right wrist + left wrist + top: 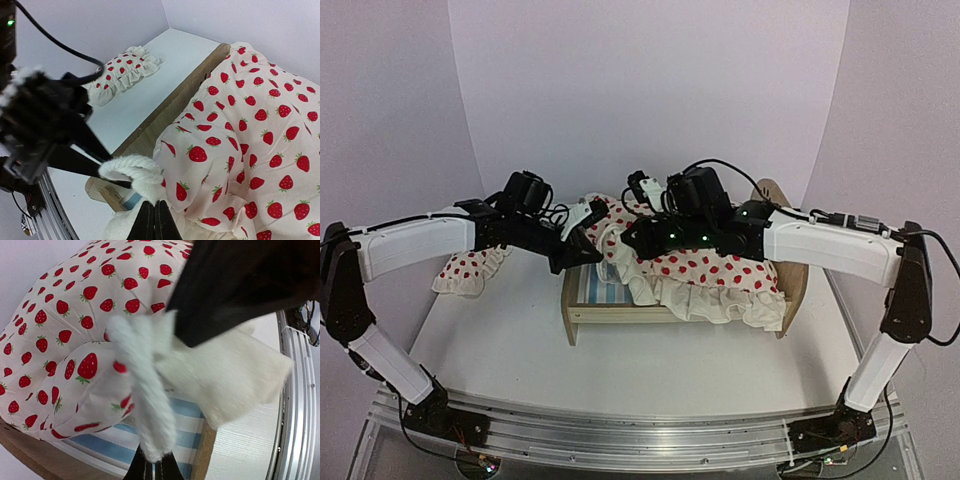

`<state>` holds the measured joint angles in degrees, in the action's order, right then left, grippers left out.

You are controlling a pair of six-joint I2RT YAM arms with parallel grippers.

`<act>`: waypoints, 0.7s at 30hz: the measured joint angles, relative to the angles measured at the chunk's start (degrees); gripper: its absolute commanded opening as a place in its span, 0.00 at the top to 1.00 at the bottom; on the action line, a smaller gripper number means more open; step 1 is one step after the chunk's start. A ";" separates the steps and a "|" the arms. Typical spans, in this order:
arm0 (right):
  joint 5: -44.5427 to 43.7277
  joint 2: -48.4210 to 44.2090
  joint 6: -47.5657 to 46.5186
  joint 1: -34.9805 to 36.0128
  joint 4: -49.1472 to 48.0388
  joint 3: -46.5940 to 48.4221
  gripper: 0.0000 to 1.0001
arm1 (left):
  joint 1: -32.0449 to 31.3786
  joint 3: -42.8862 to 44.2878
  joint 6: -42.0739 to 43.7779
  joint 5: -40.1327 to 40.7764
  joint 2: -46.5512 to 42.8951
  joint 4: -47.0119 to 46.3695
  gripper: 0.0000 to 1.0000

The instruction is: Set up the pet bed

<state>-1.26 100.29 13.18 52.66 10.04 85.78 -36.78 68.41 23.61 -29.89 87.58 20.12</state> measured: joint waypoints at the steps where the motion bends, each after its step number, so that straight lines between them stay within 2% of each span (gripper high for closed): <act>1: 0.00 -0.05 0.01 -0.35 -0.04 -0.23 1.00 | 0.20 0.91 2.25 -0.20 -0.91 2.78 1.00; 8: 0.03 -0.15 0.06 -1.42 -0.13 -0.85 1.00 | 2.67 8.56 13.49 -3.51 -5.54 18.48 1.00; 13: 0.76 -0.15 0.31 -1.51 -0.13 -1.15 1.00 | 3.14 12.27 17.77 -9.71 -5.34 29.37 1.00; 16: 1.82 -0.15 0.62 -1.51 -0.15 -1.18 1.00 | 3.09 13.52 18.21 -13.45 -5.00 32.27 1.00; 17: 2.25 -0.15 0.77 -1.51 -0.15 -1.18 0.98 | 3.09 13.63 17.28 -14.49 -4.96 32.24 1.00; 19: 2.88 -0.15 1.28 -1.51 -0.15 -1.20 0.80 | 3.09 13.54 14.78 -16.01 -4.95 31.08 1.00; 21: 3.19 -0.15 1.85 -1.54 -0.13 -1.31 0.70 | 3.09 12.97 11.93 -17.22 -4.95 28.91 1.00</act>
<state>1.93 100.14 15.03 51.12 9.91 84.47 -33.69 81.38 35.55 -47.12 82.63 49.03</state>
